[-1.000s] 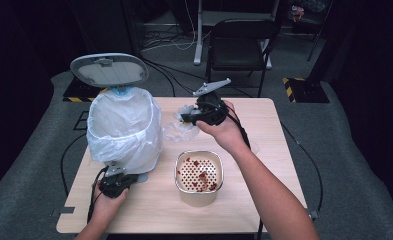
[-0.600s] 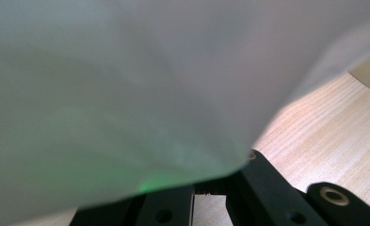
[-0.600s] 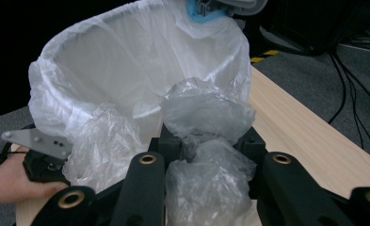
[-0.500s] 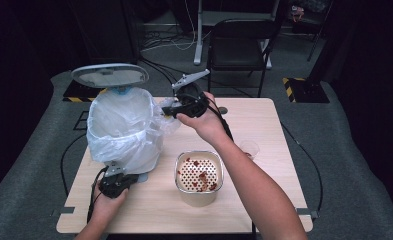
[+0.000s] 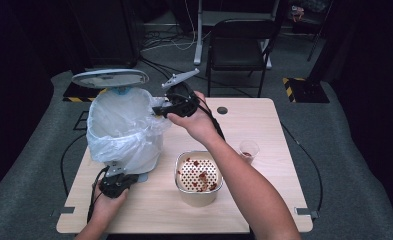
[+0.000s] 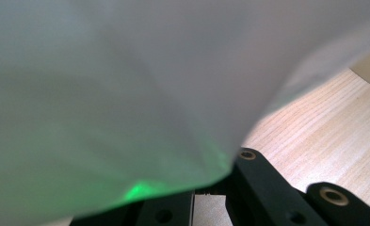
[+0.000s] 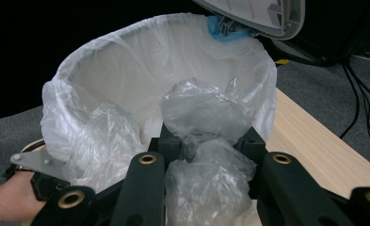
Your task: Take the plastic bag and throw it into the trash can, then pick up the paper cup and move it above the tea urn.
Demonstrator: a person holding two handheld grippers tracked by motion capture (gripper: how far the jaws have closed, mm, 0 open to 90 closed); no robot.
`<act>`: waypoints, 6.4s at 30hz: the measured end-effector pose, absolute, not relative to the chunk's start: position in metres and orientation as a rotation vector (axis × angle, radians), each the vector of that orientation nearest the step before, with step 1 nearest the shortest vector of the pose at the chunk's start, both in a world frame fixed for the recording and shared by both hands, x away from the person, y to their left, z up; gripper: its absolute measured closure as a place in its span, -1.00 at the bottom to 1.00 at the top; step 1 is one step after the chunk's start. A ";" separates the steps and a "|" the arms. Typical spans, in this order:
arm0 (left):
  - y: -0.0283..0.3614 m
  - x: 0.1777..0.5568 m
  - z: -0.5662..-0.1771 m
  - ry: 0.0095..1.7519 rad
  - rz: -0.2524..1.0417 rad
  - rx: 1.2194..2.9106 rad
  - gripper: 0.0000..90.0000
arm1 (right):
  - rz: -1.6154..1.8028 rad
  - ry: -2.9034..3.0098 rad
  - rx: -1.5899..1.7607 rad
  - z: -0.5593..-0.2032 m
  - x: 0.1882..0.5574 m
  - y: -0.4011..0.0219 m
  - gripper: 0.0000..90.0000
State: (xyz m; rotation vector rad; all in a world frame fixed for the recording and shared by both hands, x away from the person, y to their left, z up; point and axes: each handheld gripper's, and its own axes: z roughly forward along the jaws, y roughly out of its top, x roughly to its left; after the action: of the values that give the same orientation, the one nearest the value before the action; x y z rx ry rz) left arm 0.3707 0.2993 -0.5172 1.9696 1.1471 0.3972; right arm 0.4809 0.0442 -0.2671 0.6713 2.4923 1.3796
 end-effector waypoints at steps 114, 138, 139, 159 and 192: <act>0.298 0.370 -0.517 1.142 0.373 1.957 1.00 | 1.157 2.157 1.166 -0.408 0.445 -0.181 -0.68; 0.298 0.370 -0.518 1.144 0.371 1.953 1.00 | 1.095 2.104 1.204 -0.443 0.440 -0.191 -0.69; 0.298 0.370 -0.518 1.143 0.370 1.950 1.00 | 1.110 2.098 1.206 -0.441 0.439 -0.191 -0.69; 0.299 0.370 -0.518 1.145 0.372 1.951 1.00 | 1.049 2.123 1.284 -0.471 0.455 -0.191 -0.66; 0.298 0.370 -0.518 1.151 0.371 1.947 1.00 | 1.070 2.194 1.150 -0.473 0.461 -0.186 -0.21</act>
State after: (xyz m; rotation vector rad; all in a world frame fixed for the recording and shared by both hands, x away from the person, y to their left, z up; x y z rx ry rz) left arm 0.3700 0.2985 -0.5176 1.9467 1.1509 0.3711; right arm 0.4612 -0.1865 -0.4733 1.1501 2.1935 1.0696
